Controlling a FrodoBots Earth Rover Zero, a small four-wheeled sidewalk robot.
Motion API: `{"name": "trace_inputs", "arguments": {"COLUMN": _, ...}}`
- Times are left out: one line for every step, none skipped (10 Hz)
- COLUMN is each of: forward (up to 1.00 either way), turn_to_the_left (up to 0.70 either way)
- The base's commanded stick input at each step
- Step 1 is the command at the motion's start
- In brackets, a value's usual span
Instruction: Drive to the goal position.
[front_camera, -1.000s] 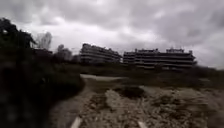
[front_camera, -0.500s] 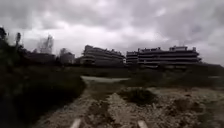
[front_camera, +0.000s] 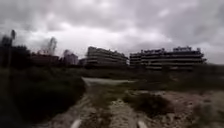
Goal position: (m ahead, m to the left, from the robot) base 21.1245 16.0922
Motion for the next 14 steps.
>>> {"name": "trace_inputs", "arguments": {"forward": 0.7, "turn_to_the_left": 0.0}}
{"name": "trace_inputs", "arguments": {"forward": 0.7, "turn_to_the_left": 0.0}}
{"name": "trace_inputs", "arguments": {"forward": 0.7, "turn_to_the_left": 0.0}}
{"name": "trace_inputs", "arguments": {"forward": 0.7, "turn_to_the_left": 0.0}}
{"name": "trace_inputs", "arguments": {"forward": 0.7, "turn_to_the_left": 0.0}}
{"name": "trace_inputs", "arguments": {"forward": 0.7, "turn_to_the_left": 0.0}}
{"name": "trace_inputs", "arguments": {"forward": 0.7, "turn_to_the_left": 0.0}}
{"name": "trace_inputs", "arguments": {"forward": 0.7, "turn_to_the_left": -0.17}}
{"name": "trace_inputs", "arguments": {"forward": 0.7, "turn_to_the_left": -0.35}}
{"name": "trace_inputs", "arguments": {"forward": 0.7, "turn_to_the_left": -0.35}}
{"name": "trace_inputs", "arguments": {"forward": 0.7, "turn_to_the_left": -0.04}}
{"name": "trace_inputs", "arguments": {"forward": 0.7, "turn_to_the_left": 0.0}}
{"name": "trace_inputs", "arguments": {"forward": 0.7, "turn_to_the_left": 0.0}}
{"name": "trace_inputs", "arguments": {"forward": 0.7, "turn_to_the_left": 0.0}}
